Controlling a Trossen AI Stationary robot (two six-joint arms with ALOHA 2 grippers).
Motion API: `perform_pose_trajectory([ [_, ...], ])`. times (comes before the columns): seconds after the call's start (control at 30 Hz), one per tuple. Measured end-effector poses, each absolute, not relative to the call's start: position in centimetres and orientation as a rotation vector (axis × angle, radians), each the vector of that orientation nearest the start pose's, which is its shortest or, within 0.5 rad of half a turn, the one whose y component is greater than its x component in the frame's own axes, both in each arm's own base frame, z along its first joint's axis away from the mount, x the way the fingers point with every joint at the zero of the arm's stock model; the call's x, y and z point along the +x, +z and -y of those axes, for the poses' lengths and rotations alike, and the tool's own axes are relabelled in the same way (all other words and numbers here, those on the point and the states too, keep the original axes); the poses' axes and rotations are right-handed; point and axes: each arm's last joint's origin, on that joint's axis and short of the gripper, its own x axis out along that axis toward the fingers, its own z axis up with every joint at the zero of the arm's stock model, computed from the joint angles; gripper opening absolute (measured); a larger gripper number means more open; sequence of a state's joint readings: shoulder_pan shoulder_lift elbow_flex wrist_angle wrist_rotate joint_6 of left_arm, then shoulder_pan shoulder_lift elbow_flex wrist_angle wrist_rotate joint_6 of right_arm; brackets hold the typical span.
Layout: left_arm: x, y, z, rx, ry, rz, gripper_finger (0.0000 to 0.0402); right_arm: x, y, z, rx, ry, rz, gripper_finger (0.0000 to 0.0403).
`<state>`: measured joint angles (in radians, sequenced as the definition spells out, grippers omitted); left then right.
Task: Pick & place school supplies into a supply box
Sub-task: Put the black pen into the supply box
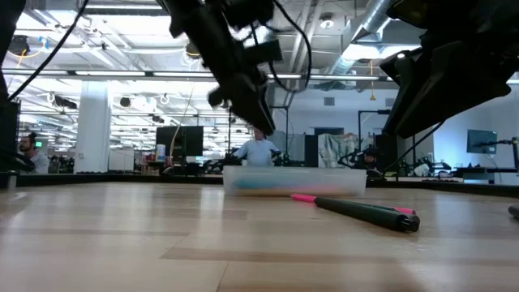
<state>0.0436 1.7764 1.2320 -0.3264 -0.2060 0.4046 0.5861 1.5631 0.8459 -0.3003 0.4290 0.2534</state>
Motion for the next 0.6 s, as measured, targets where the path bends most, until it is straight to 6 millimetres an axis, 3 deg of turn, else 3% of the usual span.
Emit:
perform_pose_trajectory([
  [0.23, 34.9, 23.6, -1.4, 0.394, -0.136, -0.825, 0.0129, 24.9, 17.1, -15.1, -0.236, 0.017, -0.899, 0.0077],
  [0.6, 27.7, 21.4, -1.8, 0.354, -0.114, -0.617, 0.0129, 25.1, 17.2, -14.9, -0.228, 0.009, -0.894, 0.0077],
])
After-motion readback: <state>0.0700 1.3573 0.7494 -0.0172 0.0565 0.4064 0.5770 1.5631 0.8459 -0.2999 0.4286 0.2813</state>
